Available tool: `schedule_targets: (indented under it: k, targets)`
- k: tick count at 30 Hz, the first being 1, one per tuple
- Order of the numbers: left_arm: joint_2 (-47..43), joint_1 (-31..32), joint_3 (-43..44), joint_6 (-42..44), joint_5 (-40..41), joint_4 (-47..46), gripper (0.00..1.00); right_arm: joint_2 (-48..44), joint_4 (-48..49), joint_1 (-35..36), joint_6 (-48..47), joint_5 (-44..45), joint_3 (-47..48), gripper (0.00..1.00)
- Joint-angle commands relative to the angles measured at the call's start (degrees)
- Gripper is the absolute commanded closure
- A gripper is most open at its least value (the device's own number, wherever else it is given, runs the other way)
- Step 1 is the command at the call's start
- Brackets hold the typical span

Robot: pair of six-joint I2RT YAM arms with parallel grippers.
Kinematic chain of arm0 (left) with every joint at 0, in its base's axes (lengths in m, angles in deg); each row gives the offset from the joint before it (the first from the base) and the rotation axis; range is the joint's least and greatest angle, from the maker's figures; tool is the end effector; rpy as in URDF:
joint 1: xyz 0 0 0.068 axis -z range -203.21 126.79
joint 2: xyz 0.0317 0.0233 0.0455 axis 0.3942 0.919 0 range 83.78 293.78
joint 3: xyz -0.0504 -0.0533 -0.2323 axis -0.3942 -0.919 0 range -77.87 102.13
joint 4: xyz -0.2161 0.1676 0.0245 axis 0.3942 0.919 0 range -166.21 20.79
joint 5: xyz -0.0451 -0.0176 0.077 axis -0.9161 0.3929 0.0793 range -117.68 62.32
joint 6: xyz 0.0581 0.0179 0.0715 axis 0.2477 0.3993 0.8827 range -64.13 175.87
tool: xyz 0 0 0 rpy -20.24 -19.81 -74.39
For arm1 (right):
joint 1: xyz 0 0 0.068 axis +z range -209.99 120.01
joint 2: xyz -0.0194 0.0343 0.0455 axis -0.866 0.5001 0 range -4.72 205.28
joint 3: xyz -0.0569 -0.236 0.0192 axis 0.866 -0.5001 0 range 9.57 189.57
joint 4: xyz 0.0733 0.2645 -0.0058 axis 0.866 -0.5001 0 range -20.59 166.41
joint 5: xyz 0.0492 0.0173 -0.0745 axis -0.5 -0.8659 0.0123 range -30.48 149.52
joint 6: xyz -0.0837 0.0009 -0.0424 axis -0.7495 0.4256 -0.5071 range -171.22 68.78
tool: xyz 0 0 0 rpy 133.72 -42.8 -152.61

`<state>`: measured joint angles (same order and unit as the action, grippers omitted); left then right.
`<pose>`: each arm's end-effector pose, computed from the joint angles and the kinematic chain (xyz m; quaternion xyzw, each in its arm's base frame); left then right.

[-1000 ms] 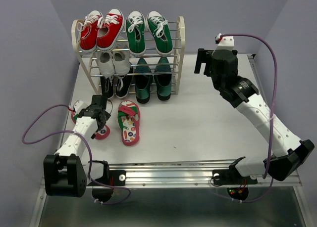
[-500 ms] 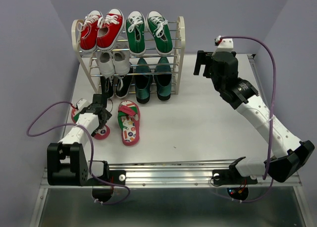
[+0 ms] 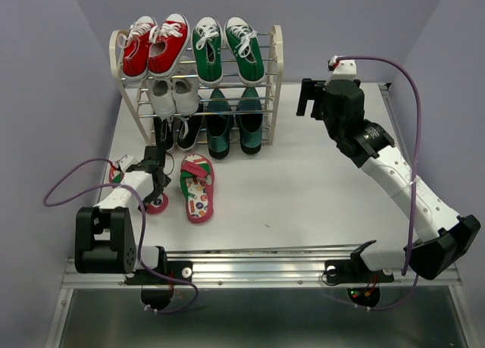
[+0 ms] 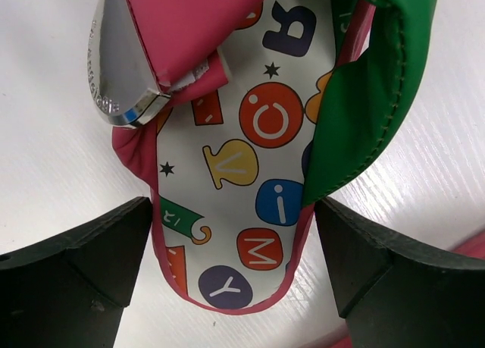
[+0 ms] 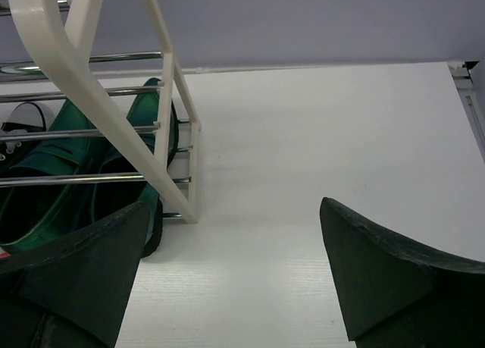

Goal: Place and organize the shoes onto the shoe shelf

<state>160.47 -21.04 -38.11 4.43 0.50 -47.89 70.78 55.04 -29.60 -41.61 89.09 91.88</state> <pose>0.2728 0.0296 0.0984 -0.4423 0.8394 0.1185 0.2929 0.3267 0.1433 0.3927 0.0155 0.7804 0.0127 0.6249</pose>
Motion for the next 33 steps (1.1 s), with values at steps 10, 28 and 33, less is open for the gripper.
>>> schedule_targets:
  k: [10, 28, 33]
  targets:
    - [-1.44, -0.42, -2.33, -0.06, -2.69, -3.36, 0.81, 0.08, 3.61, -0.42, -0.29, -1.17, 0.4, 0.0]
    - [-29.49, 4.85, 1.79, 6.35, -15.27, 5.41, 1.0, 1.22, 4.14, -0.42, -0.2, -4.51, 0.14, 0.0]
    - [-32.21, 11.52, 4.96, 7.49, -18.33, 7.28, 1.0, 1.4, 4.31, -0.42, -0.2, -4.43, 0.14, 0.0]
